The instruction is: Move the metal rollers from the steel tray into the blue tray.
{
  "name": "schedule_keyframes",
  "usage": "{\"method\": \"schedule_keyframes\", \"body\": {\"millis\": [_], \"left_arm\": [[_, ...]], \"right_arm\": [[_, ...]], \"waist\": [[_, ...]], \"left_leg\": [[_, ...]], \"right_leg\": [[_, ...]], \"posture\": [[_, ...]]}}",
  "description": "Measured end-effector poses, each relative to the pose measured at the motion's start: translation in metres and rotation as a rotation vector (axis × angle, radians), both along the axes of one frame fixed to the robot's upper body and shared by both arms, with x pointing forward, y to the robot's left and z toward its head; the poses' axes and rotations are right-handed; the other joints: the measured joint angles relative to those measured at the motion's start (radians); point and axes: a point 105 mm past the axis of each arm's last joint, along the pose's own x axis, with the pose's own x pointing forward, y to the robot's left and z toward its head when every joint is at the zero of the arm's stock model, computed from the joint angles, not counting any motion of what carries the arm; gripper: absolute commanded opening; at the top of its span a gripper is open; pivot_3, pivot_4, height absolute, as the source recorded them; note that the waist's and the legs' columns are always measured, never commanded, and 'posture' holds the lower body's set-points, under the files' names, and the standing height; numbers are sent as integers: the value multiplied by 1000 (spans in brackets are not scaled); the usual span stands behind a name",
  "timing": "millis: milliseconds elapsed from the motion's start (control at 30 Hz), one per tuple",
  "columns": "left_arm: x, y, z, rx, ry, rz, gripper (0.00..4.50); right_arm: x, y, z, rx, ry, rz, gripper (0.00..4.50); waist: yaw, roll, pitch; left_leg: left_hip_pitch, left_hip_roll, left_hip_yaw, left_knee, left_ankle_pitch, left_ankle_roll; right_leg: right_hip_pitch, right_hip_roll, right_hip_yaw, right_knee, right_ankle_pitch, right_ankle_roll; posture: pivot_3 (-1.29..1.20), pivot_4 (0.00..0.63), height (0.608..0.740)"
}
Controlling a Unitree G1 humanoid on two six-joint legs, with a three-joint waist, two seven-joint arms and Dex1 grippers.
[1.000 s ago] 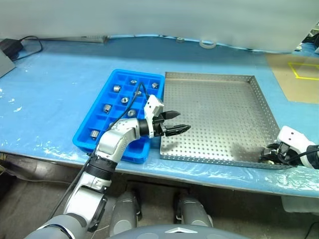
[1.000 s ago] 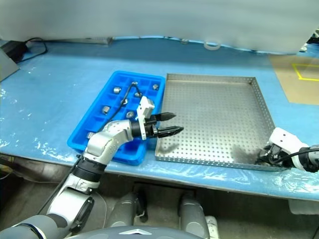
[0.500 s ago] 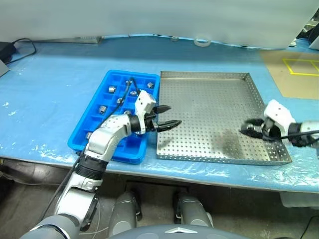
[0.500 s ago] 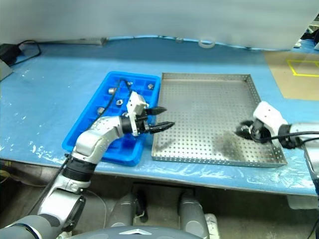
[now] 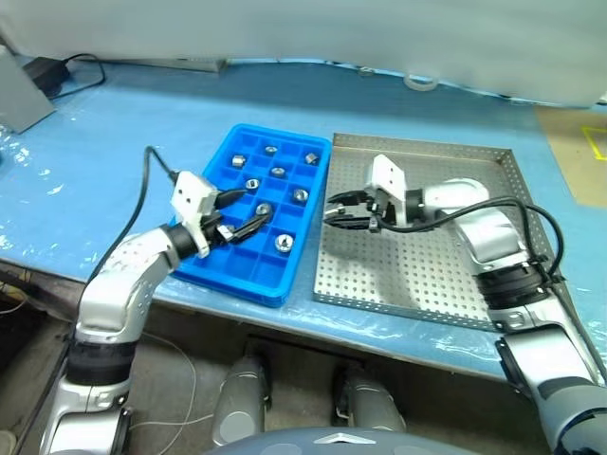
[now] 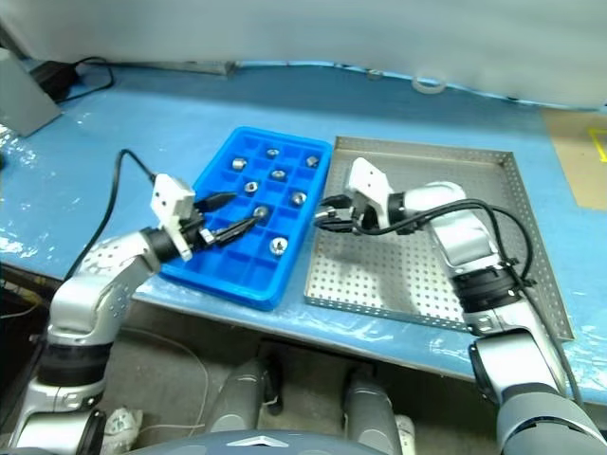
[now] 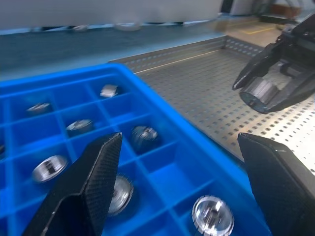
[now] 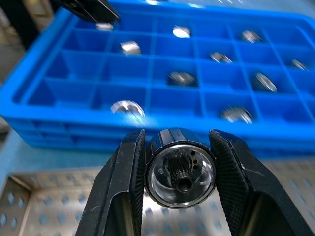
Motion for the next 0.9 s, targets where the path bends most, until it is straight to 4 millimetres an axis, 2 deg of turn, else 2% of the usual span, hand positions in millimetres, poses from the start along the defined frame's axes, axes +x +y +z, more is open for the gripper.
{"method": "schedule_keyframes", "body": {"millis": [100,167,267,467,533,633,700,800,900], "left_arm": [[-11,15,-5,-3,18,87,4012],[-17,20,-6,-7,20,120,4012],[-25,30,-9,-8,27,183,4012],[-37,50,-13,-10,46,297,4012],[-40,56,-13,-7,46,323,4012],[-42,65,-13,14,48,349,4012],[-43,73,-12,31,47,368,4012],[-42,81,-10,41,50,380,4012],[-38,84,-7,42,45,371,4012]], "right_arm": [[-10,20,0,18,38,119,1616],[-11,27,-4,16,63,148,1616],[-3,46,-4,32,64,177,1616],[23,90,1,75,-45,154,1616],[28,94,-5,60,-58,145,1616],[25,99,-10,43,-68,178,1616],[20,98,-16,19,-88,210,1616],[7,93,-34,-2,-25,261,1616],[-4,92,-33,7,47,304,1616]], "waist": [[29,-1,0],[48,-1,0],[61,-1,0],[71,-2,1],[86,-2,1],[95,-2,1],[98,-3,0],[107,-3,1],[110,-3,1]], "left_leg": [[0,0,0,0,0,0],[0,-1,-1,0,0,0],[1,0,-2,0,1,-2],[2,0,-4,-6,4,-7],[1,0,-4,-7,4,-7],[-2,-1,-4,-7,4,-7],[-1,-1,-4,-7,4,-7],[-1,0,-4,-7,4,-7],[0,0,-5,-7,6,-10]], "right_leg": [[1,0,0,0,0,0],[1,0,0,0,0,0],[1,0,0,1,0,0],[-1,1,0,1,0,0],[-1,1,-1,0,0,0],[-3,2,-1,-1,0,0],[-2,2,-1,-1,0,0],[-2,2,-1,0,0,0],[-2,3,-1,2,0,0]], "posture": [[353,150,740],[385,150,740],[423,150,740],[463,150,740],[465,150,740],[457,150,740],[446,150,740],[423,150,740],[406,150,740]]}}
